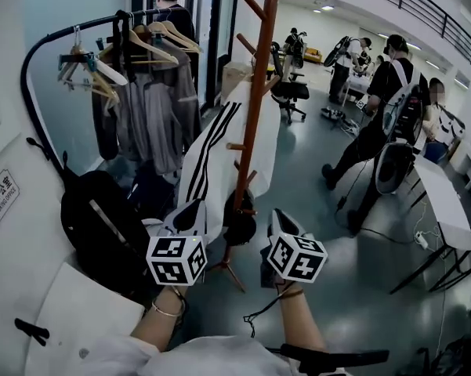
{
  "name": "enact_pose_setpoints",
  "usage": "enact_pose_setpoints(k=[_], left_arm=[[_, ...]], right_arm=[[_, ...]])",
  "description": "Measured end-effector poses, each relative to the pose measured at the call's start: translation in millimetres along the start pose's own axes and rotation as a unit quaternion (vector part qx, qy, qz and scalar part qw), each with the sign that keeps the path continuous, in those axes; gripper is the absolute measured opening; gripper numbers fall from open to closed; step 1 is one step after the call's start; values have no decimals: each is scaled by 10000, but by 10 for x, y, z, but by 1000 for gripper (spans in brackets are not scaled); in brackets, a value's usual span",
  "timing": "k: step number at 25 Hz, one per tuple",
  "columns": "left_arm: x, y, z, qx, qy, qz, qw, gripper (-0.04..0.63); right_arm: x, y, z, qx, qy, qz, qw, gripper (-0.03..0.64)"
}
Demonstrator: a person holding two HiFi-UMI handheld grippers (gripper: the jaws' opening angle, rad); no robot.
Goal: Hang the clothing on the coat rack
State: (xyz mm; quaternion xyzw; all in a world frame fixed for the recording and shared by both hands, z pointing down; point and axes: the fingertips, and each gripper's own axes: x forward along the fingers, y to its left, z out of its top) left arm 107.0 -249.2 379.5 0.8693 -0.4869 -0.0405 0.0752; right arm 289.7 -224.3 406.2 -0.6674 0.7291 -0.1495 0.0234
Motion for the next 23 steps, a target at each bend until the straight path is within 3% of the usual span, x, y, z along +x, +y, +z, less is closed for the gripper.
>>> enact_pose_setpoints(k=[7, 23], left_arm=[[-87, 174, -23, -22, 44, -107, 9999, 9], [-142, 311, -18, -184, 41, -385, 9991, 9]], right_arm=[[-34, 137, -45, 65, -62, -115, 9999, 23], [-34, 263, -144, -381, 96, -344, 9986, 23]])
